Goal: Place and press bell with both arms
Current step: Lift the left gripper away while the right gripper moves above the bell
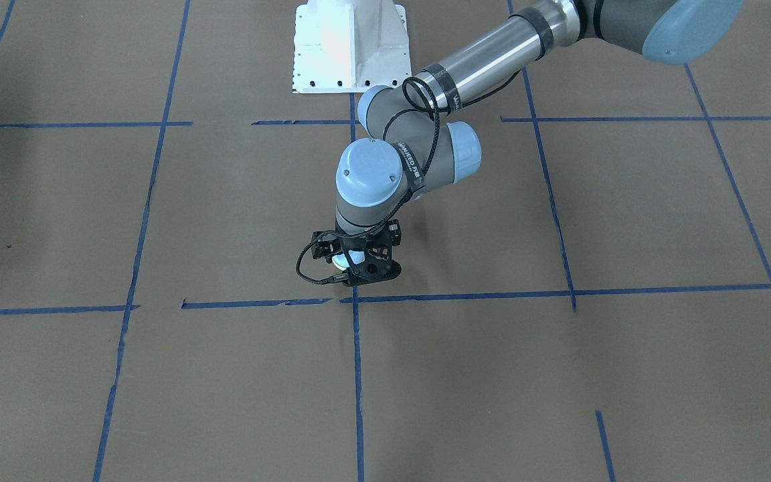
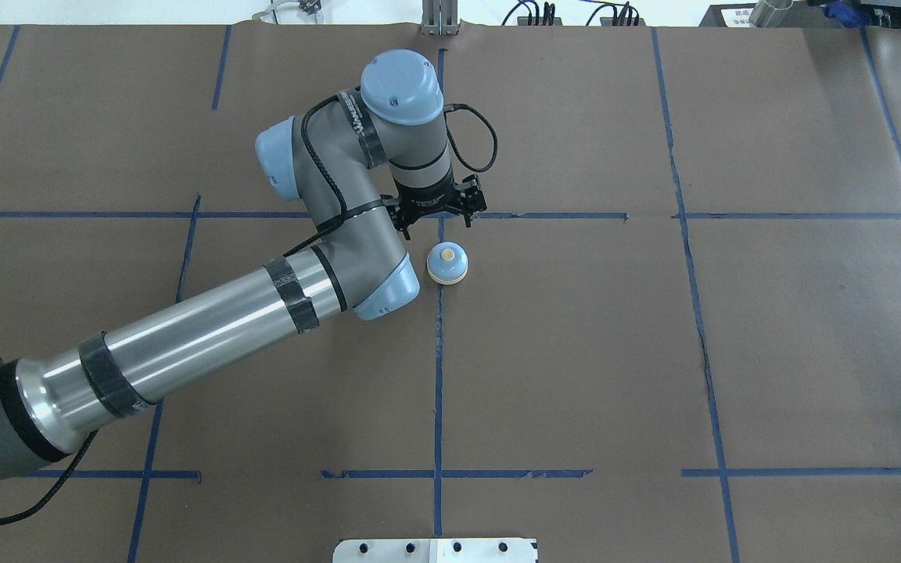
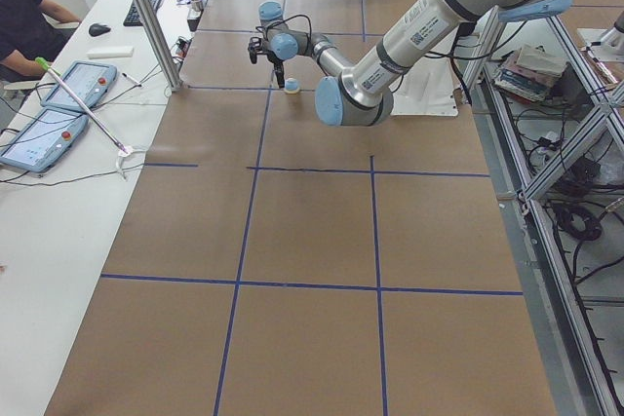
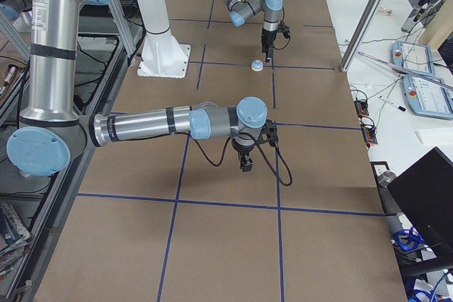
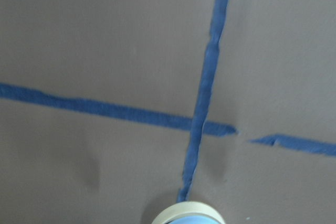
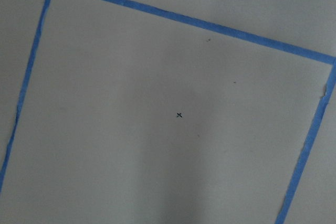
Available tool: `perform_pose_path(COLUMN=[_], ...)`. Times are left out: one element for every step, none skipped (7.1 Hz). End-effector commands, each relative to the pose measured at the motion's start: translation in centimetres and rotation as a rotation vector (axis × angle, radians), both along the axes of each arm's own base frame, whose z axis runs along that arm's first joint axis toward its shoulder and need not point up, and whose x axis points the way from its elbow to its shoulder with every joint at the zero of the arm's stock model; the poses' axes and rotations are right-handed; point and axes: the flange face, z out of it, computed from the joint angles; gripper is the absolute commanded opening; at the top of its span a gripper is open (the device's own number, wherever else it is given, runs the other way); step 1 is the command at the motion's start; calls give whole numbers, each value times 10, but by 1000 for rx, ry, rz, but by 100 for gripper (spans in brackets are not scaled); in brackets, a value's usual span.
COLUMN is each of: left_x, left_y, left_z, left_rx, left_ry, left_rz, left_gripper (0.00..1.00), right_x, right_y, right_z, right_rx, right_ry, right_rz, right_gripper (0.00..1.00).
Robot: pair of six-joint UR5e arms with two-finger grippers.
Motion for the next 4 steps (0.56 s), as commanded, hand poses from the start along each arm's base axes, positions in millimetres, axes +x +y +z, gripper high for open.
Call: perform_pose_path(left_x=[-84,-127,-180,-224], left_y=[-23,-20,-18,-8], left_z=[-13,10,44,68], left_rx=[47,49,9,11], left_ry=[67,90,125,151], left_rz=[-88,-105,-84,-67], left_gripper=[100,100,100,100], right_x=[-96,-144,-192,-231], right_y=[-21,-26,-28,-29], right_z=[-81,-118,-162,-208], right_rx=[-12,-32,-90,-150], right_ry=[-65,-89,-139,-189], right_rz=[106,196,254,283], right_gripper=[100,100,100,100])
